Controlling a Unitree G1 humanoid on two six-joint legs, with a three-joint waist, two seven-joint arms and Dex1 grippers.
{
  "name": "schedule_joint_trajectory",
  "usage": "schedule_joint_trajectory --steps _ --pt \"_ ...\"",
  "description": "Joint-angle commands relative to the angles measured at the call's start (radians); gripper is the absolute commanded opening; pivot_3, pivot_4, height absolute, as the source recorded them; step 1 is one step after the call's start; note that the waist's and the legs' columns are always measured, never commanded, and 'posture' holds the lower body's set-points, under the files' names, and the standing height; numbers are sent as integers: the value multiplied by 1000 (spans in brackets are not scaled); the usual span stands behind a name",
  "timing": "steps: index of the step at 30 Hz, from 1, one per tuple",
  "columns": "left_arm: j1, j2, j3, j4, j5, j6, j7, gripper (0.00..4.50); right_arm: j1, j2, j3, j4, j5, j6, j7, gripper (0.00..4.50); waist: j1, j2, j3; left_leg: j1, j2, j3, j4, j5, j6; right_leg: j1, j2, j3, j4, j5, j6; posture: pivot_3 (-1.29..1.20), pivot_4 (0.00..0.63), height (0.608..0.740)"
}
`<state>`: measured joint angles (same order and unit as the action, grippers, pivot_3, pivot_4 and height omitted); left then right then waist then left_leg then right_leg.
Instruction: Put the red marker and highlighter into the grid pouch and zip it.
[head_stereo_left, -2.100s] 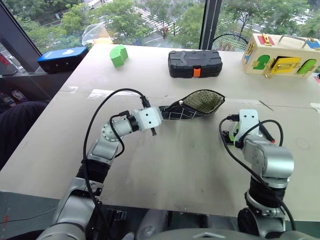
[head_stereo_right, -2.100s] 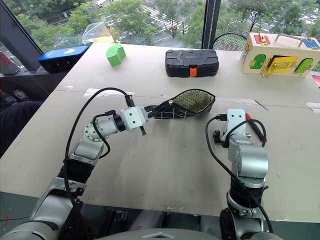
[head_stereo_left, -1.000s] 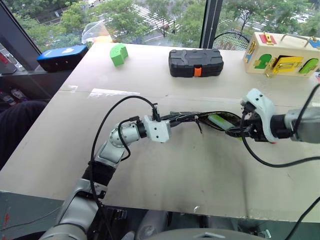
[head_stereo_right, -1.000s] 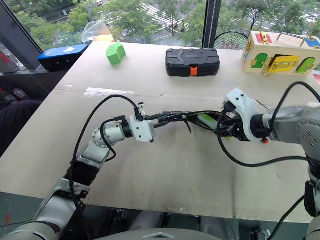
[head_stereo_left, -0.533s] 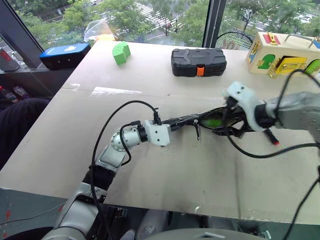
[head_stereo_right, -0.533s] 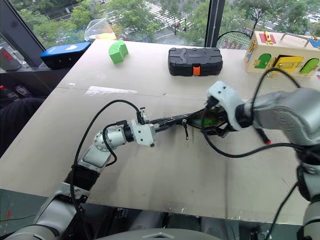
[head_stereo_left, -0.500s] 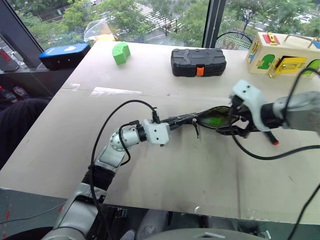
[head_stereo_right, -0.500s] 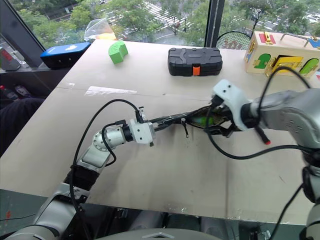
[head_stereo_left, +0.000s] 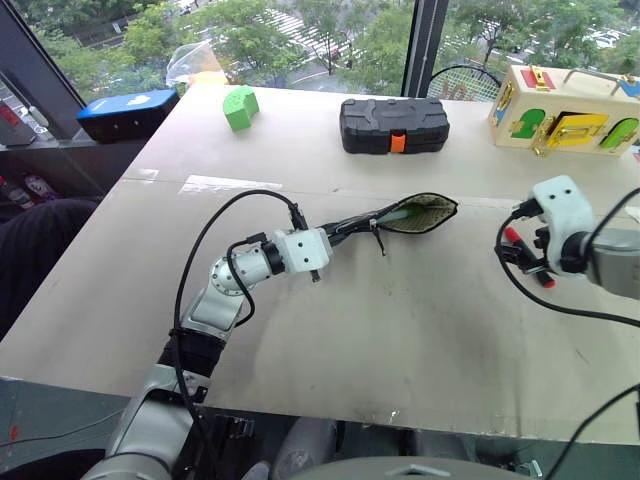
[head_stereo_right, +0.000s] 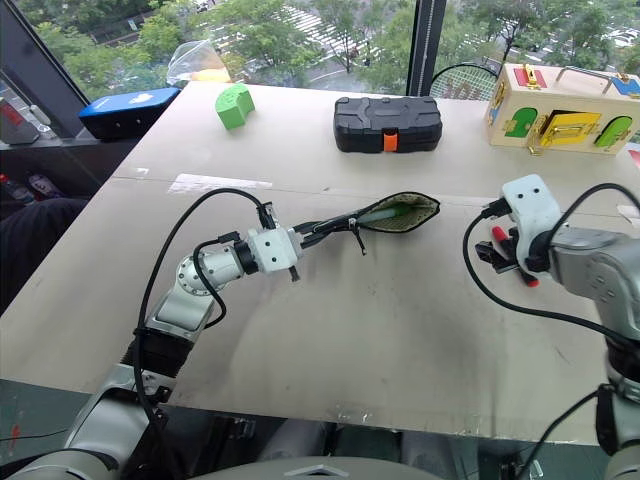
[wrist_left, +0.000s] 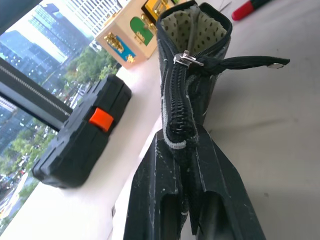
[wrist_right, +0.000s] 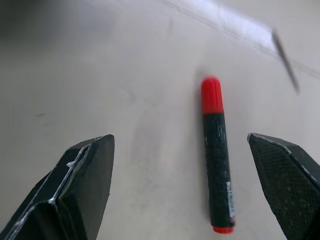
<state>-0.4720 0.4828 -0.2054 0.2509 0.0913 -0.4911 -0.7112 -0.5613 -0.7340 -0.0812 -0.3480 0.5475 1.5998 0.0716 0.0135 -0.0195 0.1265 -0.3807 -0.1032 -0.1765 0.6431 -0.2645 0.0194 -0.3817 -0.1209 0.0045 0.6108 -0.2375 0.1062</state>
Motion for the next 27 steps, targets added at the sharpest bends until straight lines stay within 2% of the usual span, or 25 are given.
schedule_joint_trajectory --steps 1,7,8,10,11,14,18,22,27 --pt "-15 -16 2 -39 -1 6 17 0 -55 11 -1 163 -75 -63 13 4334 0 0 0 0 0 0 0 0 0 0 0 0 0 0 0 0 150 740" --pt "16 -47 -2 -94 8 33 38 0 -147 -38 113 457 -119 -131 155 4334 -5 0 0 0 0 1 0 0 0 0 0 1 0 0 0 0 150 740" --pt "27 -53 -4 -107 11 39 45 0 -158 -41 127 505 -123 -143 184 4115 -5 1 0 0 0 1 0 0 0 0 1 1 -1 0 0 0 150 740" --pt "46 -66 -10 -134 21 54 57 0 -172 -61 158 567 -138 -175 235 3610 -6 1 0 0 0 1 0 0 0 0 1 1 -1 0 0 0 150 740" --pt "57 -70 -12 -145 26 60 63 0 -179 -72 177 595 -154 -198 256 3112 -7 1 0 1 0 1 0 0 0 0 1 1 -1 0 0 0 150 740" --pt "89 -96 -22 -190 42 96 87 0 -164 -122 203 617 -173 -245 323 1983 0 0 -1 1 0 1 1 0 0 2 1 1 -1 0 0 0 150 740" --pt "116 -117 -32 -208 54 125 106 0 -82 -167 164 518 -143 -251 382 189 15 1 0 0 -2 0 4 -1 2 2 0 1 -1 0 0 0 150 740" --pt "107 -125 -35 -191 57 130 112 0 13 -188 60 307 -82 -183 409 162 15 2 -1 0 -1 0 4 -1 2 2 0 1 -1 1 0 0 150 740" --pt "63 -128 -41 -141 49 107 98 0 109 -209 -139 -14 39 -66 472 162 8 3 0 -1 0 1 4 -1 2 2 0 1 -1 1 0 0 150 740"
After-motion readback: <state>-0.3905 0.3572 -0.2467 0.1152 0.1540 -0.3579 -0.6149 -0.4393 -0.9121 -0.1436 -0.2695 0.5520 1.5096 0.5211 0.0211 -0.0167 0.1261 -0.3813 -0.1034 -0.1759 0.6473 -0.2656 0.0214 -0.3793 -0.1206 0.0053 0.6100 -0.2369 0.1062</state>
